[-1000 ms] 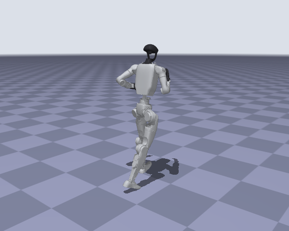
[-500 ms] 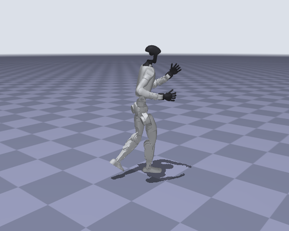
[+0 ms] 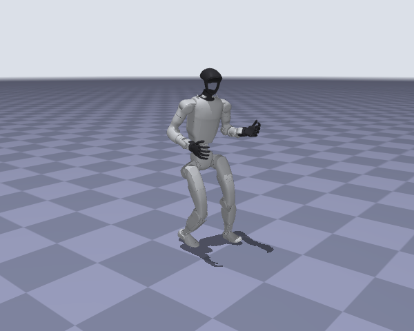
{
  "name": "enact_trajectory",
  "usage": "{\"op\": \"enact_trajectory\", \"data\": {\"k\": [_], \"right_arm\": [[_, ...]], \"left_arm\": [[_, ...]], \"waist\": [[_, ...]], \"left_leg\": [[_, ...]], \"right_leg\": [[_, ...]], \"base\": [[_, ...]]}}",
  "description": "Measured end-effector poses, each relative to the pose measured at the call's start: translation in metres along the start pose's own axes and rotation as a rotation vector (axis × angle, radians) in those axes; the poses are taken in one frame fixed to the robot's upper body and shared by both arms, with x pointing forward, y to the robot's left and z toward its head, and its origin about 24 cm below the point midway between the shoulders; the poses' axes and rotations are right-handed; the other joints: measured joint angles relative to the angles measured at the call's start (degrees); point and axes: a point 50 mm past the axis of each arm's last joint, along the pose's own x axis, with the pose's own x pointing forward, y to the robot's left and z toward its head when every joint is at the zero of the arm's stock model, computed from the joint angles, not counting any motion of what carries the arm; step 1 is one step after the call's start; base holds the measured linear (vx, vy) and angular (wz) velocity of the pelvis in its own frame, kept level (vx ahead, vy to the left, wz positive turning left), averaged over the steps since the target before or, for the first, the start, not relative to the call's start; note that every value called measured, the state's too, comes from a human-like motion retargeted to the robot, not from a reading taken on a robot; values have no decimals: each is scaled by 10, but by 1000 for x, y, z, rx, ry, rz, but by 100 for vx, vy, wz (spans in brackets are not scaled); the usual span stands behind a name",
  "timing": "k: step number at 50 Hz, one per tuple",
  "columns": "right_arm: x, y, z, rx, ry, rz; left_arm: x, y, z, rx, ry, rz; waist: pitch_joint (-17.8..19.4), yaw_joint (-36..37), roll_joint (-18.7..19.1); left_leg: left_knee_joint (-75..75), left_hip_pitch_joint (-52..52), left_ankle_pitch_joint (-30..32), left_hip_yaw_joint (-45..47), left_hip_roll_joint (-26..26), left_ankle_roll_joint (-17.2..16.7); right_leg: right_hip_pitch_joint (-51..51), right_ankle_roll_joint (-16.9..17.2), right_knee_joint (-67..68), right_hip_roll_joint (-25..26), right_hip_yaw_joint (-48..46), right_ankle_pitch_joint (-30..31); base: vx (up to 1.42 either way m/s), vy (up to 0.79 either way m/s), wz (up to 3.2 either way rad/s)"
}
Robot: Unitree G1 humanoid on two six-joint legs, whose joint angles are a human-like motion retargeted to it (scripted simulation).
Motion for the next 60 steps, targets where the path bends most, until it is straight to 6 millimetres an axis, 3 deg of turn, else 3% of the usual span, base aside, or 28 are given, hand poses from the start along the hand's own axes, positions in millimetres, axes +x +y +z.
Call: {"op": "enact_trajectory", "data": {"k": [2, 5, 6, 10, 13, 17, 18, 19, 20, 22, 23, 25, 27, 30, 32, 35, 37, 40, 42, 43, 45, 47, 50, 53, 55, 58, 59, 60], "right_arm": [[-16, 2, -19, 15, 114, 24], [-49, -7, -13, -90, 162, 313], [-54, -13, -4, -153, 147, 408], [-61, -34, 21, -255, 179, 601], [-54, -41, 30, -191, 178, 548], [-28, -22, 40, -200, 35, 527], [-16, -9, 42, -197, -16, 537], [-4, 5, 44, -183, -62, 562], [8, 19, 46, -168, -104, 595], [31, 48, 49, -156, -169, 639], [41, 62, 54, -180, -219, 646], [53, 86, 80, -216, -383, 641], [48, 94, 112, -55, -513, 573], [29, 99, 138, 328, -567, 520], [18, 98, 140, 434, -543, 588], [3, 102, 132, 508, -468, 739], [-6, 103, 117, 498, -391, 816], [-15, 97, 82, 447, -214, 838], [-15, 85, 47, 326, -90, 715], [-15, 75, 29, 203, -48, 624], [-23, 45, 5, -24, 7, 503], [-42, 13, 3, -71, 74, 503], [-63, -13, 16, -13, 134, 511], [-65, -26, 23, -9, 197, 537], [-61, -32, 26, -48, 210, 571], [-45, -23, 26, -112, 135, 515], [-38, -17, 27, -130, 90, 500], [-31, -11, 29, -147, 42, 497]], "left_arm": [[38, -49, 1, 247, -85, -290], [61, -124, 38, 165, -311, -613], [60, -137, 53, 97, -390, -666], [45, -154, 88, -128, -556, -760], [43, -155, 80, -175, -497, -712], [43, -129, 42, -120, -299, -577], [41, -111, 26, -233, -189, -465], [37, -86, 8, -185, -114, -339], [28, -55, -9, -55, -45, -216], [-10, 15, -41, 445, 153, -11], [-36, 43, -50, 634, 272, 47], [-77, 73, -45, 776, 431, 88], [-93, 78, -22, 730, 465, 78], [-94, 69, 1, 481, 464, 70], [-91, 69, 12, 646, 502, -92], [-87, 64, 12, 569, 537, -200], [-81, 61, 3, 540, 521, -218], [-59, 42, -34, 435, 471, -237], [-22, 3, -58, 349, 353, -307], [0, -28, -58, 176, 265, -310], [42, -90, -33, -8, 60, -464], [69, -137, 10, 234, -249, -698], [68, -185, 59, 60, -508, -781], [56, -201, 80, -156, -528, -835], [49, -195, 93, 14, -660, -845], [32, -169, 90, -508, -414, -866], [32, -154, 83, -433, -424, -791], [32, -136, 74, -194, -471, -710]], "waist": [[3, -9, -2], [-8, -27, 19], [-18, -44, 36], [-61, -130, 112], [-75, -152, 147], [-31, -118, 138], [-10, -107, 133], [7, -93, 133], [22, -80, 137], [45, -37, 149], [56, -10, 149], [74, 51, 131], [78, 114, 94], [67, 170, 49], [46, 200, 25], [24, 224, 22], [29, 201, 46], [51, 133, 76], [49, 92, 67], [47, 72, 61], [38, 31, 58], [19, -24, 75], [-5, -115, 131], [-16, -179, 152], [-5, -200, 142], [47, -177, 115], [56, -159, 113], [59, -138, 113]], "left_leg": [[73, -29, -53, 33, -4, 29], [72, -17, -54, 93, 15, 22], [39, 2, -30, 113, 24, 18], [-84, 68, 117, 169, 54, -11], [-119, 93, 228, 174, 59, -37], [-46, 136, 240, 148, 34, -8], [21, 131, 222, 138, 28, 2], [102, 112, 204, 124, 24, 6], [189, 86, 186, 110, 21, 6], [335, 27, 157, 90, 14, -5], [388, 1, 143, 90, 11, -6], [454, -41, 110, 105, 9, 10], [454, -77, 68, 125, 1, 30], [336, -124, 28, 135, -29, 60], [177, -123, 35, 160, -41, 46], [-92, -67, 67, 221, -37, -4], [-165, -25, 100, 247, -27, -35], [-108, 17, 73, 222, -14, -22], [-32, 7, 3, 199, -17, 7], [-2, 1, -25, 192, -20, 19], [23, 0, -51, 178, -28, 27], [-1, 23, -36, 152, -32, 17], [-68, 72, 41, 111, -15, -19], [-125, 126, 159, 85, -24, -38], [-169, 188, 231, 67, -42, -48], [-168, 282, 280, 41, -61, -32], [-100, 273, 270, 51, -63, -31], [-6, 247, 250, 69, -62, -36]], "right_leg": [[-79, 0, 129, -19, -15, -27], [-144, -11, 161, -46, -55, -56], [-146, -15, 121, -62, -90, -57], [-109, -6, -133, -110, -252, -24], [-80, 12, -333, -118, -339, 28], [-43, 18, -423, -119, -326, 89], [-34, 16, -414, -113, -294, 76], [-30, 8, -400, -101, -259, 55], [-29, -3, -384, -85, -221, 29], [-35, -38, -340, -48, -145, -15], [-37, -50, -317, -34, -107, -32], [-23, -53, -297, -23, -38, -50], [2, -20, -294, -46, -1, -45], [93, -15, -432, -98, 3, 49], [120, 10, -466, -118, 4, 129], [166, 43, -489, -109, 30, 235], [206, 39, -461, -87, 41, 266], [191, 27, -256, -75, -36, 225], [98, -1, -45, -120, -108, 143], [53, -19, 37, -138, -121, 104], [-27, -35, 129, -134, -112, 60], [-85, -9, 126, -106, -110, 67], [-98, -2, -51, -80, -169, 66], [-73, 11, -318, -85, -237, 113], [-51, 36, -453, -90, -270, 143], [-15, 47, -487, -87, -260, 170], [-10, 27, -467, -84, -238, 158], [-8, -1, -438, -80, -210, 137]], "base": [[7, 14, -137], [24, 1, -165], [36, -11, -174], [45, -24, -165], [48, -37, -212], [52, -32, -313], [54, -21, -365], [53, -15, -374], [54, -10, -386], [58, -3, -399], [65, 0, -383], [76, 2, -323], [88, 7, -174], [91, 14, -39], [97, 20, -44], [99, 27, -63], [98, 32, -2], [94, 32, 64], [87, 25, 64], [87, 20, 63], [90, 15, 86], [98, 11, 129], [107, 0, 132], [114, -18, 74], [117, -26, -5], [115, -22, -114], [111, -16, -191], [108, -12, -174]]}}
